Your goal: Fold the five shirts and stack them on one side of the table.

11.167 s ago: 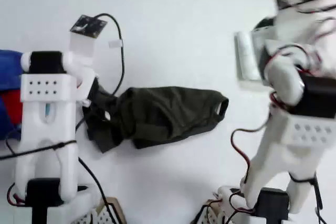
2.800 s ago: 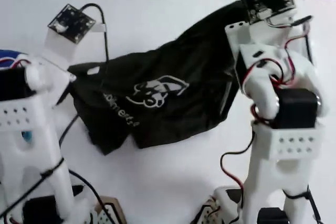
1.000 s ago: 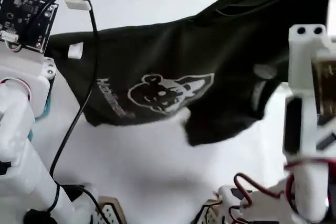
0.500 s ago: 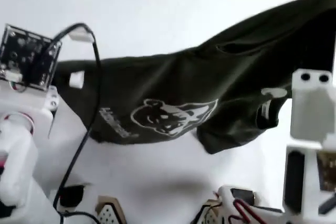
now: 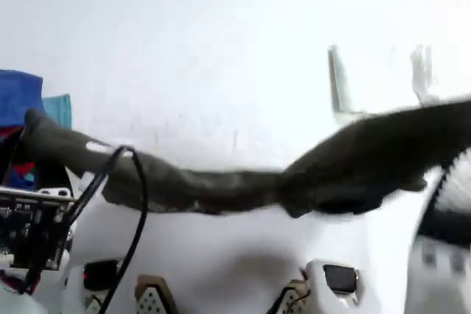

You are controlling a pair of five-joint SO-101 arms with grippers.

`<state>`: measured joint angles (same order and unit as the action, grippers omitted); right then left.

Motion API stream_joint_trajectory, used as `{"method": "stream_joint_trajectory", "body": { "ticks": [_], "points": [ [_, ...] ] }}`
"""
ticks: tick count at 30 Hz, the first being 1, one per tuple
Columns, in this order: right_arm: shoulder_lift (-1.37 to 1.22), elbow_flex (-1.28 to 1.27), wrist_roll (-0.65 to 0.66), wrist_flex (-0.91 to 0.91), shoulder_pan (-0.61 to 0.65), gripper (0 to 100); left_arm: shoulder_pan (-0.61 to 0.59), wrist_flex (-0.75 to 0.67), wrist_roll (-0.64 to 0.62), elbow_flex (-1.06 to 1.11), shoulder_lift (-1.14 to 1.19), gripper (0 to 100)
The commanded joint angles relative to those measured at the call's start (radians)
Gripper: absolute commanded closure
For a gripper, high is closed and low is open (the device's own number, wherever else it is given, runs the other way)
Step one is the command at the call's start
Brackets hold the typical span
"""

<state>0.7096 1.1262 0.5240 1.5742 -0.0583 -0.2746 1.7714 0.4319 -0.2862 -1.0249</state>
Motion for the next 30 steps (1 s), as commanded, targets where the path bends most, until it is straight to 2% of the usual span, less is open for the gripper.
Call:
{"method": "stream_joint_trajectory", "body": {
  "ticks": [1, 11, 17, 22, 27, 30],
  "points": [
    [0.028, 0.002, 0.008, -0.047, -0.008, 98.1, -0.009, 0.012, -0.006, -0.015, -0.012, 98],
    [0.050, -0.006, 0.002, -0.151, -0.008, 98.1, -0.009, 0.012, -0.006, -0.021, -0.035, 98],
    [0.050, -0.278, -0.002, -0.147, 0.001, 98.1, -0.003, -0.008, -0.006, 0.064, -0.031, 98],
    [0.050, -0.681, -0.002, -0.265, 0.065, 98.1, -0.002, -0.195, -0.003, 0.404, -0.031, 98],
    [0.050, -1.132, -0.002, -0.538, 0.079, 98.1, 0.002, -0.453, -0.003, 0.704, -0.028, 98],
    [0.048, -1.330, 0.005, -0.705, 0.079, 98.1, 0.025, -0.562, -0.002, 0.799, 0.037, 98]
  ]
}}
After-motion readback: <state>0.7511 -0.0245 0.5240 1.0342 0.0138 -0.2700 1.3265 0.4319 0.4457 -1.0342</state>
